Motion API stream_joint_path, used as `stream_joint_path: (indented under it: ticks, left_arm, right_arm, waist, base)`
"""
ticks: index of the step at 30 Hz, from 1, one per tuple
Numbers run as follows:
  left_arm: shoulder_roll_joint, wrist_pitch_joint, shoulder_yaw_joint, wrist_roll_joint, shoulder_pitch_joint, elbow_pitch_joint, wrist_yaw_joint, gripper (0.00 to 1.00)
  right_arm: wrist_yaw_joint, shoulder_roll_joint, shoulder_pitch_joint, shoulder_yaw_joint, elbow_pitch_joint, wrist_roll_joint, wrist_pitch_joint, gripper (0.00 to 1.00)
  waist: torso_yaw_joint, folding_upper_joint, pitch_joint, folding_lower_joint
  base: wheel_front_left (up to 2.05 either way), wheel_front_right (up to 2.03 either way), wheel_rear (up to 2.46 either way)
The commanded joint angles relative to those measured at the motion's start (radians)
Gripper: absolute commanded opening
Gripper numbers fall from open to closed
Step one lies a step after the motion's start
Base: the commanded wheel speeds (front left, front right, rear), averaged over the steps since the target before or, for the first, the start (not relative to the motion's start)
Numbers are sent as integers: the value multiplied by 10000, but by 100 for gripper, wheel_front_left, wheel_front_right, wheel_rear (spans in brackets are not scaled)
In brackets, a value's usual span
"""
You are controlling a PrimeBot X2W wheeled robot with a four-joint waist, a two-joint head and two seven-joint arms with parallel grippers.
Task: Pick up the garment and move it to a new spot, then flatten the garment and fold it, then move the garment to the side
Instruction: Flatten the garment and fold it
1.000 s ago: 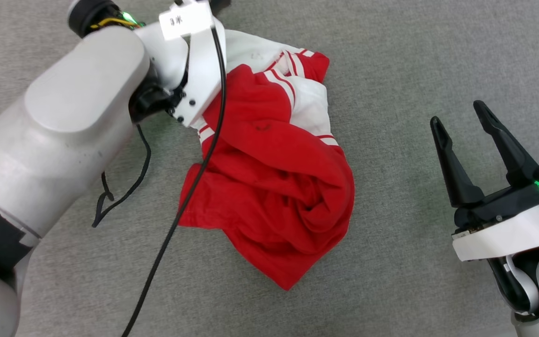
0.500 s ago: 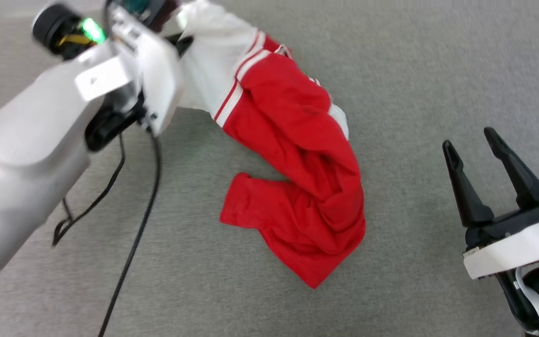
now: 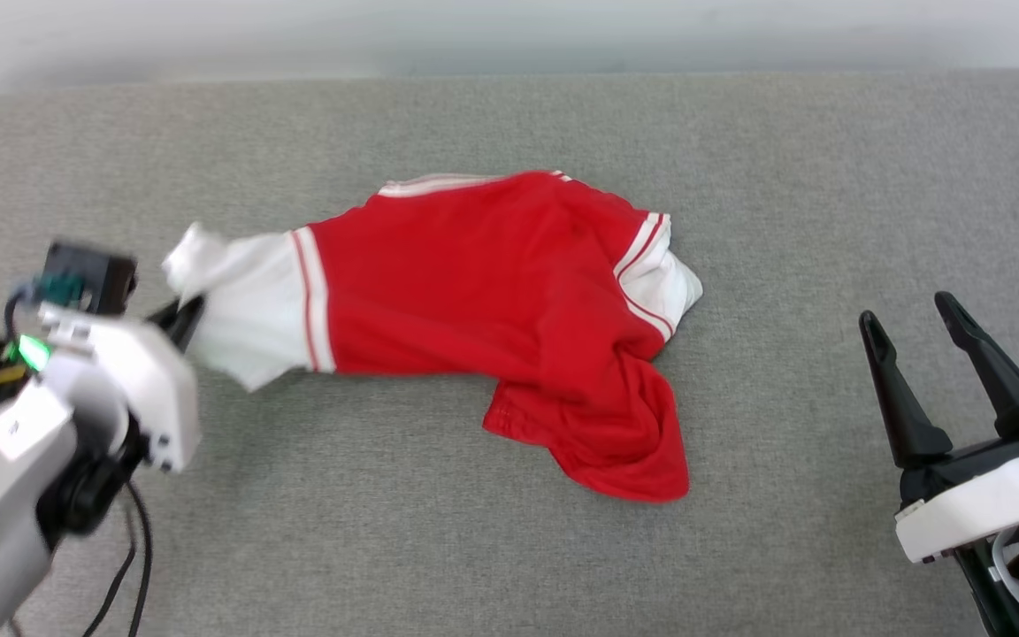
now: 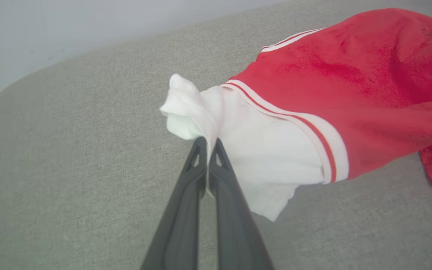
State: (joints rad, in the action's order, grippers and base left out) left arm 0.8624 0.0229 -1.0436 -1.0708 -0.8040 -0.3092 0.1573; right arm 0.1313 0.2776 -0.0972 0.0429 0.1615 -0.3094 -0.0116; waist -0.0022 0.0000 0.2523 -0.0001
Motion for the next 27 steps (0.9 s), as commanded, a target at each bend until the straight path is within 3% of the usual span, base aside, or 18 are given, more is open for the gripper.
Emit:
stream_joint_path:
  ticks: [1,8,16,17,18,21,27]
  left_arm:
    - [166,-124,70,-73,288,101,187,0]
    - [743,-890,350,-1152,2276,648,1107,0]
    - [395,-1339,285,-1843,3534,381,1353,0]
    - [288,-1435,312,-1852,3583,327,1347,40]
    - [188,-1573,334,-1833,3606,280,1376,100]
    - [-67,-2114,441,-1657,3655,90,1547,100]
    - [-495,-2850,1132,-664,3724,201,2320,100]
  right_arm:
    - [-10,6,127,-38,6,-51,-37,100]
    - [-10,-23,436,-208,-137,-37,-217,100]
    - [-10,37,381,-231,-128,-33,-417,100]
    - [-10,94,319,-210,-103,-25,-461,100]
    - [-10,159,235,-189,-81,-17,-490,100]
    - [-10,407,-77,-129,22,43,-625,100]
    - [-10,1208,-1200,74,297,28,-1145,100]
  waist:
    - [86,0,-103,1]
    - [208,0,-252,1]
    - [252,0,-342,1]
    - [268,0,-374,1]
    - [291,0,-420,1]
    - [379,0,-569,1]
    - [691,0,-791,1]
  base:
    - [0,0,0]
    - [0,0,0]
    - [0,0,0]
    - [0,0,0]
    - [0,0,0]
    - [0,0,0]
    - [0,0,0]
